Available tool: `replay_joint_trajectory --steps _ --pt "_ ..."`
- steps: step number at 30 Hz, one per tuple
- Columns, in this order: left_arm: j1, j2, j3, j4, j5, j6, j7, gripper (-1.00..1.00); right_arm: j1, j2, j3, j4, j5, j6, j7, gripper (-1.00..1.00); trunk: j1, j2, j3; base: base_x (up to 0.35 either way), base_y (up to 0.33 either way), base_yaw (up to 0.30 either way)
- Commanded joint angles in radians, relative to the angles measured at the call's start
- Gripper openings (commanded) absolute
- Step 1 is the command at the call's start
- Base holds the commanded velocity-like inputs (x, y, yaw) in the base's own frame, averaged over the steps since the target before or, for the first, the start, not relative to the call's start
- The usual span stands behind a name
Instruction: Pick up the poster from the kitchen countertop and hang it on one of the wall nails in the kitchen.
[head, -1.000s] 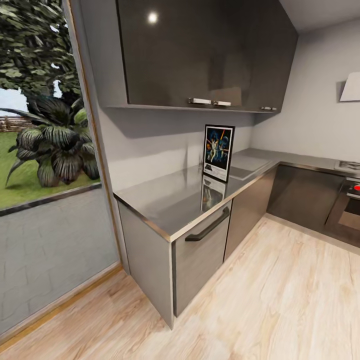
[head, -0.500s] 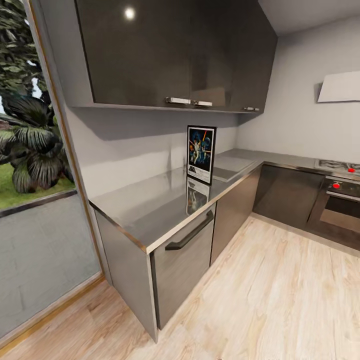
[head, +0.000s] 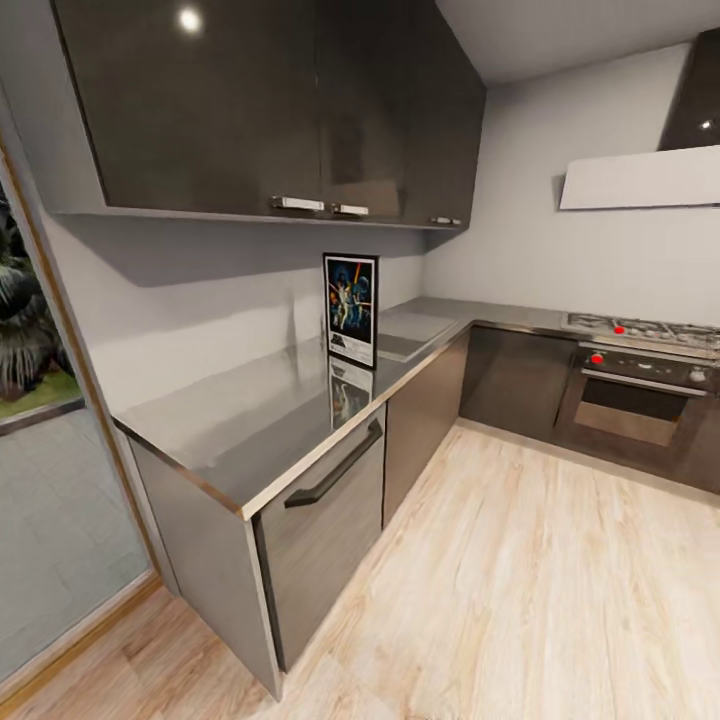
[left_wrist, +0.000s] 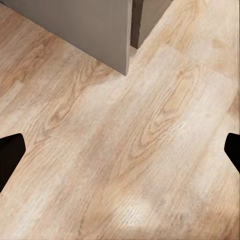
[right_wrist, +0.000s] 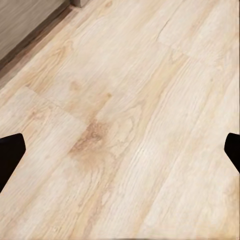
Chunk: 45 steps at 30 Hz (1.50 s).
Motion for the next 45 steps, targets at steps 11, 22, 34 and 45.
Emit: replay_joint_trajectory --steps 11,22,34,45 --pt "0.001 0.000 0.000 0.000 0.000 -0.001 0.000 1.00 -0.001 0.000 0.000 0.002 -0.001 -0.003 0.000 1.00 0.000 0.000 0.004 0.000 0.000 -0.300" --pt "0.001 0.000 -0.001 0.000 -0.001 -0.001 0.000 1.00 -0.001 0.002 0.000 0.005 -0.001 -0.003 0.000 1.00 0.000 0.000 0.009 0.000 0.000 -0.300" --pt "0.001 0.000 -0.001 0.000 -0.001 -0.001 0.000 1.00 -0.001 0.002 0.000 0.006 0.000 -0.003 0.000 1.00 0.000 0.000 0.014 0.000 0.000 -0.300" --pt "0.001 0.000 -0.001 0.000 -0.001 -0.001 0.000 1.00 -0.001 0.002 0.000 0.006 0.000 -0.003 0.000 1.00 0.000 0.000 0.018 0.000 0.000 -0.292"
